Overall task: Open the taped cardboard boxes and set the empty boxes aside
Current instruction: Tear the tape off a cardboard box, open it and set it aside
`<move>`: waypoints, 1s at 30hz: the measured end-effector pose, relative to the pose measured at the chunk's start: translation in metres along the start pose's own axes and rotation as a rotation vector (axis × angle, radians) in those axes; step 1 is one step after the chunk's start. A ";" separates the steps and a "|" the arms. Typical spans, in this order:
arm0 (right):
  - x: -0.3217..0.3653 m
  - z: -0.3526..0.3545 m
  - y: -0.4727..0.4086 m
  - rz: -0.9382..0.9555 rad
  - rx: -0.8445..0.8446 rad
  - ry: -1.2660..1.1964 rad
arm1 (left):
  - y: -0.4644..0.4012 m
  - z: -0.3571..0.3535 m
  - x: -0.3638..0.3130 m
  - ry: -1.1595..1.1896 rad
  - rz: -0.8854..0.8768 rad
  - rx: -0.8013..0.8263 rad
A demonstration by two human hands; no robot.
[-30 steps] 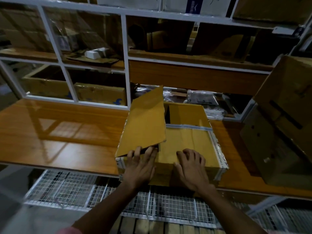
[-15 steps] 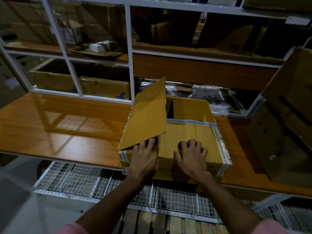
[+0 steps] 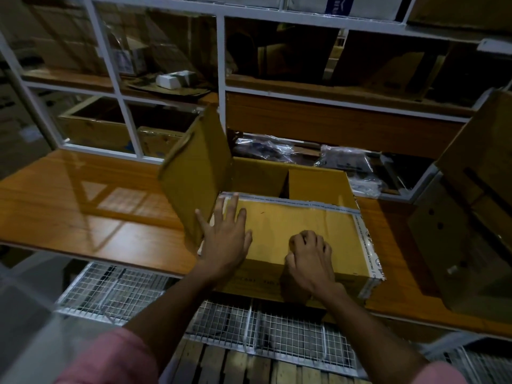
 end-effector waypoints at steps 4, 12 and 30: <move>0.010 -0.003 -0.012 0.038 0.027 -0.028 | -0.007 -0.007 0.014 0.061 0.059 0.098; 0.026 -0.013 -0.024 0.067 0.060 -0.037 | 0.000 -0.042 0.048 0.263 0.228 0.206; 0.051 -0.028 -0.049 0.032 0.043 -0.060 | -0.042 -0.069 0.075 0.196 0.183 0.192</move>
Point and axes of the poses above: each hand's wrist, its own y-axis away from the middle knuckle, its own z-axis out of the back of the hand, x = y × z, the point moved 2 cm from there along -y, towards the middle knuckle, and after that the axes turned 14 degrees about -z, right-handed, at the moved point
